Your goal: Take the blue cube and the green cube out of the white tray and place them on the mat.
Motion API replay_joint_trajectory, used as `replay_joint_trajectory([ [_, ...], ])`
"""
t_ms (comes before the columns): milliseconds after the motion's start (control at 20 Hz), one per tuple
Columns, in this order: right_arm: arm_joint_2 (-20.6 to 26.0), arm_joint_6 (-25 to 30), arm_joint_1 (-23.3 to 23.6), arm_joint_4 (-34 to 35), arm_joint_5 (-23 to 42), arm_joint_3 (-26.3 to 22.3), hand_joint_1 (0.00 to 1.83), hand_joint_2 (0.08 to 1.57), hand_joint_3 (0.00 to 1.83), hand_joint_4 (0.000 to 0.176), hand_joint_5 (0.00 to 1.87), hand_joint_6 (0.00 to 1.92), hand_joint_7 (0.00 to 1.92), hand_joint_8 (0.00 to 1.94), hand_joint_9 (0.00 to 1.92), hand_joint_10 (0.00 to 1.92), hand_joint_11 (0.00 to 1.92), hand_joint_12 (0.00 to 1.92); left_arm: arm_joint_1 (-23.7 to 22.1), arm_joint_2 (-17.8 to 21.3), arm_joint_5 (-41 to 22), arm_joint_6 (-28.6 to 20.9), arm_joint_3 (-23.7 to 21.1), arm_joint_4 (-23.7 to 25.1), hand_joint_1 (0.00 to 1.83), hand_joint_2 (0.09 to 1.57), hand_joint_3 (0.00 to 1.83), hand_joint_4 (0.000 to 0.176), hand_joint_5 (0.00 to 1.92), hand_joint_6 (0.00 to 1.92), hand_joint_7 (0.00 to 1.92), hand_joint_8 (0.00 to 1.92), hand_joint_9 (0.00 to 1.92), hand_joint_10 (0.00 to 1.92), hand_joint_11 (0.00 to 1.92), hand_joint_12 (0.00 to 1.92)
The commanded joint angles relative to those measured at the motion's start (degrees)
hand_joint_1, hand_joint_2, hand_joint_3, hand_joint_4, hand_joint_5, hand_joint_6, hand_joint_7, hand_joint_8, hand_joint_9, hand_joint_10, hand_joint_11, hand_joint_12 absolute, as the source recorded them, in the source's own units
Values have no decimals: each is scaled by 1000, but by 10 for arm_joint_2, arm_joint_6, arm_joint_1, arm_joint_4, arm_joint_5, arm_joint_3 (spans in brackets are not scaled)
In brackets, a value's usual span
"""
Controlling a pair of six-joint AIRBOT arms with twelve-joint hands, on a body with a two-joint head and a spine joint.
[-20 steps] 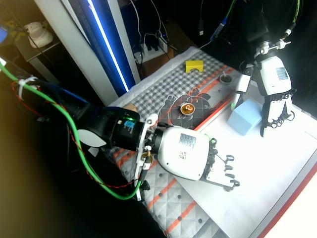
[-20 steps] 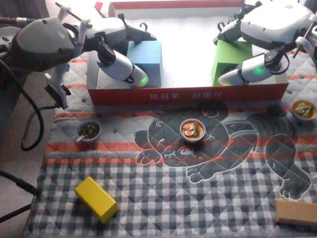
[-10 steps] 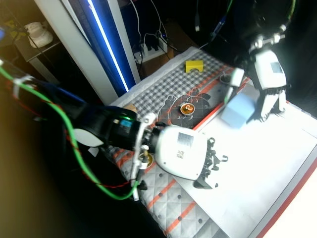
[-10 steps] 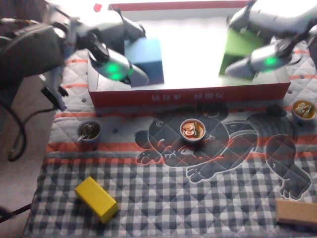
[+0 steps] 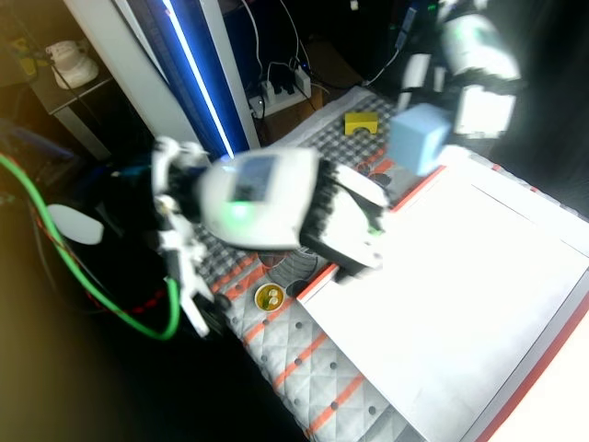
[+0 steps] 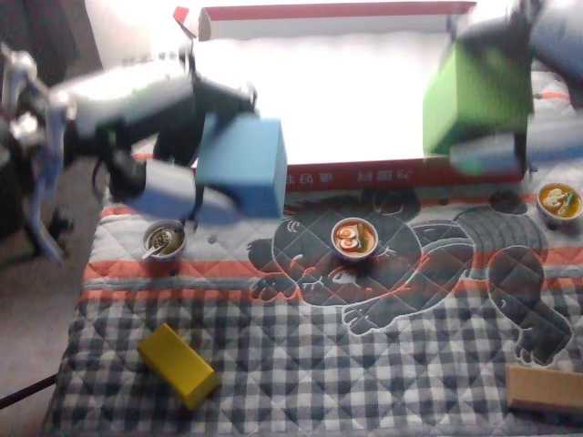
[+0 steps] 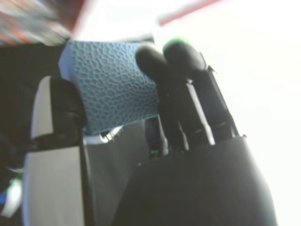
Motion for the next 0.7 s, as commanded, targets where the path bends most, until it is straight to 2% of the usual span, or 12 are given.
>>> replay_joint_trajectory([
  [0, 0, -1, 4, 14, 79, -4, 1100, 1107, 1, 0, 1009, 929, 1445, 4, 1400, 334, 985, 1318, 3, 4, -82, -3, -7, -1, 1211, 1181, 1, 0, 784, 1143, 919, 1271, 785, 1284, 627, 1514],
  [100, 1, -1, -20, 14, 79, -14, 1128, 1151, 0, 0, 921, 1058, 1409, 4, 1271, 646, 960, 1512, 27, 2, -84, -4, -17, -2, 1219, 1172, 0, 0, 845, 1018, 902, 1315, 732, 1306, 551, 1571],
  [150, 1, -1, -32, 14, 79, -16, 1094, 1161, 0, 0, 896, 1102, 1371, 2, 1210, 646, 891, 1449, 35, -3, -82, -4, -17, -3, 1213, 1178, 0, 0, 851, 1004, 874, 1350, 700, 1281, 505, 1536],
  [200, 1, 0, -44, 15, 78, -16, 1045, 1173, 1, 0, 864, 1157, 1256, 0, 1095, 387, 614, 1225, 40, -8, -80, -4, -17, -7, 1188, 1193, 3, 0, 815, 1087, 844, 1361, 654, 1103, 434, 1364],
  [250, 1, 3, -59, 19, 74, -15, 946, 1102, 0, 0, 735, 434, 1097, 0, 1002, 222, 517, 1083, 46, -12, -80, -4, -16, -14, 1020, 1185, 1, 86, 824, 1186, 717, 782, 627, 930, 376, 1233],
  [300, 1, 9, -73, 19, 74, -16, 833, 1060, 0, 0, 645, 125, 868, 0, 859, 94, 412, 1002, 51, -16, -79, -4, -15, -19, 902, 1100, 0, 41, 625, 462, 619, 424, 524, 770, 241, 1228],
  [350, 0, 15, -85, 17, 73, -17, 679, 1031, 0, 8, 450, 7, 533, 0, 556, 4, 192, 933, 57, -19, -81, -4, -14, -26, 862, 1045, 0, 62, 558, 30, 537, 52, 469, 403, 91, 1260],
  [400, -1, 17, -95, 17, 73, -20, 676, 1009, 0, 38, 369, 1, 460, 0, 493, 0, 134, 951, 61, -21, -82, -4, -13, -34, 824, 1075, 0, 66, 511, 6, 490, 11, 464, 264, 33, 1267],
  [450, -1, 20, -101, 15, 71, -23, 675, 970, 0, 115, 189, 0, 275, 0, 349, 0, 26, 930, 64, -21, -83, -4, -13, -39, 787, 1069, 0, 90, 452, 0, 381, 1, 419, 132, 6, 1177],
  [550, 0, 32, -108, 7, 67, -26, 773, 904, 0, 169, 18, 0, 27, 0, 49, 0, 0, 342, 68, -20, -89, -4, -13, -47, 781, 961, 0, 130, 326, 0, 271, 0, 375, 22, 0, 1057],
  [600, 1, 34, -109, 5, 67, -27, 736, 900, 0, 175, 3, 0, 5, 0, 9, 0, 0, 68, 69, -20, -95, -4, -14, -50, 783, 923, 0, 150, 281, 0, 245, 0, 354, 7, 0, 1019],
  [650, 2, 34, -109, 5, 67, -29, 690, 885, 0, 176, 0, 0, 0, 0, 1, 0, 0, 13, 70, -19, -102, -4, -16, -52, 735, 914, 0, 171, 228, 0, 184, 0, 293, 1, 0, 894],
])
